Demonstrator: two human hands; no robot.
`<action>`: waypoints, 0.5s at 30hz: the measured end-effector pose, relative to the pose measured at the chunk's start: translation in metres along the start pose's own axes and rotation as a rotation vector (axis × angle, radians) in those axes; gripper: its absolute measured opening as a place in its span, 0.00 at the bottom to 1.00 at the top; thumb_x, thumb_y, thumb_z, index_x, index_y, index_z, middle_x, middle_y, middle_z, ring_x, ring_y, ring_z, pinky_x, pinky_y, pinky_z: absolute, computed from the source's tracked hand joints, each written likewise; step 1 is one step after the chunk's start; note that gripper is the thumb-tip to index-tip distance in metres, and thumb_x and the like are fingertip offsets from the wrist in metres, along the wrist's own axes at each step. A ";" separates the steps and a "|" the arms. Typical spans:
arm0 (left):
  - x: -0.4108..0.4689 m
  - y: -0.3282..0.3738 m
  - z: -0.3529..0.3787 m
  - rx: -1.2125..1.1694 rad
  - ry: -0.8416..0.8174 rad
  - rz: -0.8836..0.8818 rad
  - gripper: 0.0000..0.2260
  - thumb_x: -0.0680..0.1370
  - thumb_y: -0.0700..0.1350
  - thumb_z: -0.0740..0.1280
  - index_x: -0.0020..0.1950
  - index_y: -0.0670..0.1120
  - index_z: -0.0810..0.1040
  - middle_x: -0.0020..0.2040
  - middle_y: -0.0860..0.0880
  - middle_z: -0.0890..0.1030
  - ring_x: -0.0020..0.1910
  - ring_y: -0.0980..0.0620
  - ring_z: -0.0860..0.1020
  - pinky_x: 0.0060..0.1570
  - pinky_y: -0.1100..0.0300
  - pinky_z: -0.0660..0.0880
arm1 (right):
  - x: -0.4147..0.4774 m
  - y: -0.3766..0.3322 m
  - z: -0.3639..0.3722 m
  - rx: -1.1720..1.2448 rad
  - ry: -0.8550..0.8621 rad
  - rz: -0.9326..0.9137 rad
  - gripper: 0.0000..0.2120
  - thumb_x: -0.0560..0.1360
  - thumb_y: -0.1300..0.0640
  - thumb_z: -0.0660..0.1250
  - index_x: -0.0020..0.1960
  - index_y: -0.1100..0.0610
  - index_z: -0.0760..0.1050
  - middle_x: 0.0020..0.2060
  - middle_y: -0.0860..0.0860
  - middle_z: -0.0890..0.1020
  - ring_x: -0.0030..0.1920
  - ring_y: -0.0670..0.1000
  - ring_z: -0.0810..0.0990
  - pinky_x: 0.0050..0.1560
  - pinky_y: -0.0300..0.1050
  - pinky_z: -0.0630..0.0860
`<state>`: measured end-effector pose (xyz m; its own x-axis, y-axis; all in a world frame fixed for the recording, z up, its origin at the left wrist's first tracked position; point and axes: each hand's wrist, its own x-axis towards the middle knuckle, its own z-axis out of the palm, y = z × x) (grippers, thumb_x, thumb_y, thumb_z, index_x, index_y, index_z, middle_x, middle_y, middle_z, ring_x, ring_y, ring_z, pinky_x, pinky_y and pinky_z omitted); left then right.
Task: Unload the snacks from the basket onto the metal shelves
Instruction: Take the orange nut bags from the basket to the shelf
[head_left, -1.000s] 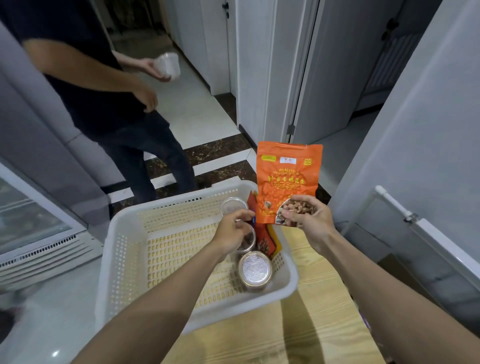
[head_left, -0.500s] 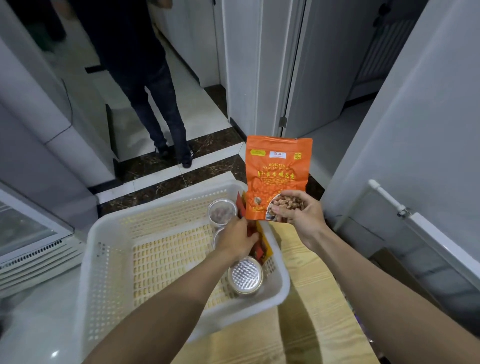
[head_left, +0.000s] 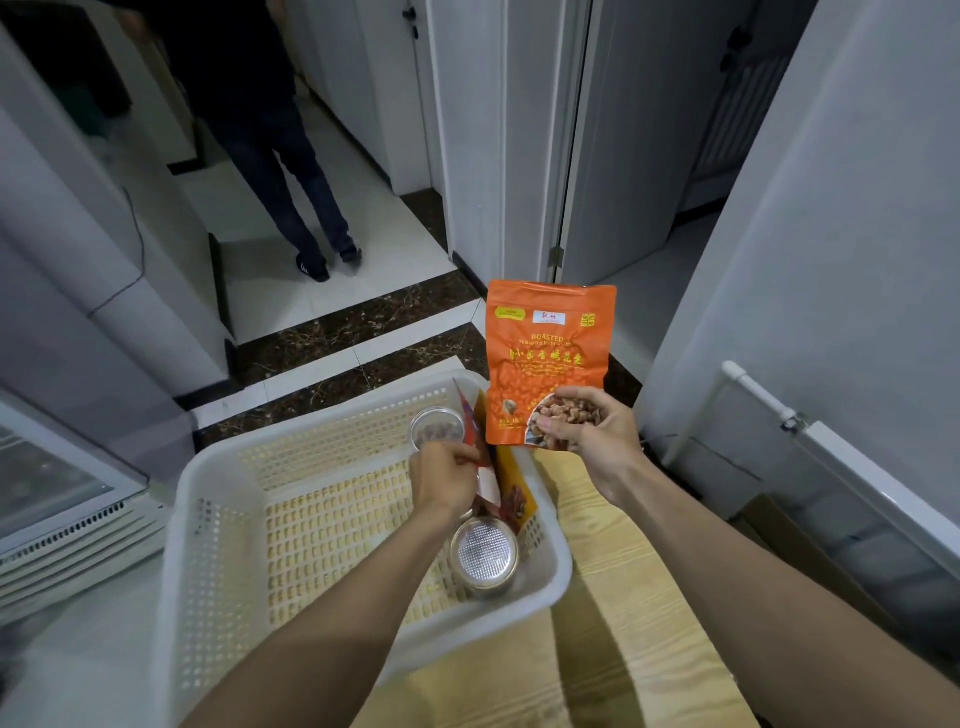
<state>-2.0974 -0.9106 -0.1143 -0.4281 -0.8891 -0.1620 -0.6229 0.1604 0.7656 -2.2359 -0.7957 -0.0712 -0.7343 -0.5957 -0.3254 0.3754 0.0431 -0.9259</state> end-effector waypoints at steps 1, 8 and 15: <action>-0.002 0.000 -0.004 -0.088 0.038 -0.032 0.11 0.75 0.34 0.68 0.43 0.47 0.87 0.42 0.52 0.85 0.45 0.54 0.81 0.47 0.66 0.74 | -0.001 -0.001 0.000 0.004 -0.002 -0.004 0.21 0.63 0.70 0.79 0.53 0.57 0.81 0.55 0.56 0.80 0.52 0.53 0.82 0.39 0.43 0.81; -0.015 -0.028 -0.029 -0.515 0.076 -0.215 0.07 0.76 0.39 0.71 0.44 0.50 0.85 0.50 0.51 0.83 0.48 0.49 0.82 0.48 0.48 0.82 | -0.015 -0.005 0.007 -0.018 -0.028 -0.032 0.20 0.63 0.69 0.79 0.52 0.57 0.82 0.54 0.56 0.81 0.54 0.54 0.82 0.41 0.44 0.81; -0.038 -0.043 -0.043 -0.546 0.053 -0.277 0.11 0.75 0.35 0.72 0.51 0.50 0.83 0.56 0.47 0.79 0.47 0.45 0.82 0.39 0.47 0.83 | -0.034 -0.001 0.006 -0.047 -0.050 -0.045 0.19 0.62 0.68 0.80 0.50 0.55 0.82 0.57 0.55 0.80 0.56 0.55 0.80 0.43 0.46 0.82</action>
<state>-2.0268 -0.9022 -0.1143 -0.2561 -0.8889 -0.3799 -0.2753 -0.3096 0.9101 -2.2084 -0.7803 -0.0585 -0.7201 -0.6376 -0.2740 0.3148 0.0517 -0.9477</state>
